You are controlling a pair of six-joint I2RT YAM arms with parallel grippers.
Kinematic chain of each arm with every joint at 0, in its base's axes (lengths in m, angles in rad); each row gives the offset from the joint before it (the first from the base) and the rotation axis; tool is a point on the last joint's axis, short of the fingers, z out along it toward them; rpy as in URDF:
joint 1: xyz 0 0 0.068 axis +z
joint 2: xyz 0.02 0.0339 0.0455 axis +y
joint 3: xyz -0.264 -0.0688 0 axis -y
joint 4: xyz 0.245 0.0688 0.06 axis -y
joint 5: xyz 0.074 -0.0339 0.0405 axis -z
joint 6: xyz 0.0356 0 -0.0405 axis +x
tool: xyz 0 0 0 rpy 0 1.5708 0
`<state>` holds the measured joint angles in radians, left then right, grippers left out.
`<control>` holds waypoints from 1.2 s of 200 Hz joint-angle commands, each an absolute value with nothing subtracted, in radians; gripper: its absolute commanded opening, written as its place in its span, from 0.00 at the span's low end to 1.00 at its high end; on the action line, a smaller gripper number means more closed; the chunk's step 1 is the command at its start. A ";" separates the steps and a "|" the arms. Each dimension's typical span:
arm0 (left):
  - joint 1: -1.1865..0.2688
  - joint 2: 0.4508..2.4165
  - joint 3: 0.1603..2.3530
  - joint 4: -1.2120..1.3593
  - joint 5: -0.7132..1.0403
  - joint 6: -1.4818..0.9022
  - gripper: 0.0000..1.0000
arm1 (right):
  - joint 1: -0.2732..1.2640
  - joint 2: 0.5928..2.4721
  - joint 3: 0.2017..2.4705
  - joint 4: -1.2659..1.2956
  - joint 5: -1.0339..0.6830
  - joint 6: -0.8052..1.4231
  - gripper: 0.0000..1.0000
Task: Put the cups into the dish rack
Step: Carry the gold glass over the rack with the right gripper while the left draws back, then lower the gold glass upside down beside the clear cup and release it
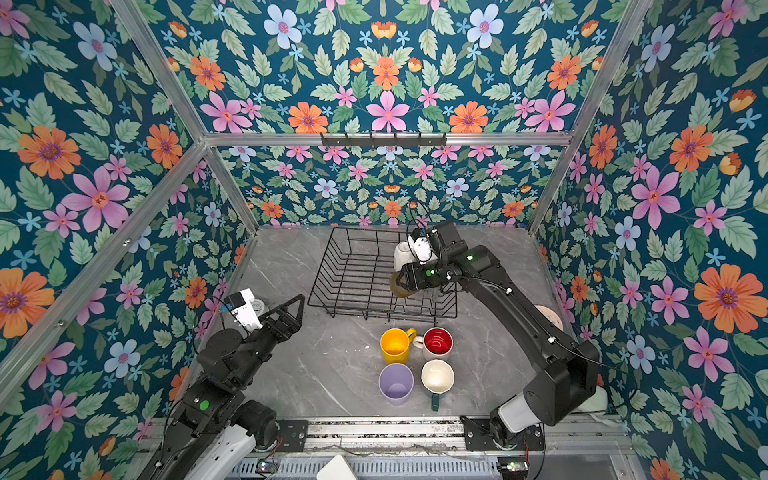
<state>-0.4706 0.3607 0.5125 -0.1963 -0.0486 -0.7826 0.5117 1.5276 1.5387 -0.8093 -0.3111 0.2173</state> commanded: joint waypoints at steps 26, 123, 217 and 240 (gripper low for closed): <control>-0.469 0.334 0.503 -0.240 -0.106 -0.762 0.97 | 0.550 1.626 1.599 -0.855 -0.145 0.167 0.00; -0.469 0.283 0.512 -0.283 -0.130 -0.750 1.00 | 0.586 1.837 1.669 -0.877 -0.028 0.166 0.00; -0.469 0.249 0.513 -0.318 -0.153 -0.756 1.00 | 0.635 1.993 1.727 -0.898 0.066 0.171 0.00; -0.469 0.242 0.506 -0.319 -0.152 -0.765 1.00 | 0.635 2.011 1.726 -0.898 0.067 0.174 0.00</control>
<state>-0.4702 0.2485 0.5095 -0.3149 -0.1402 -0.7605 0.6342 1.9953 1.7222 -0.8806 0.0429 0.1711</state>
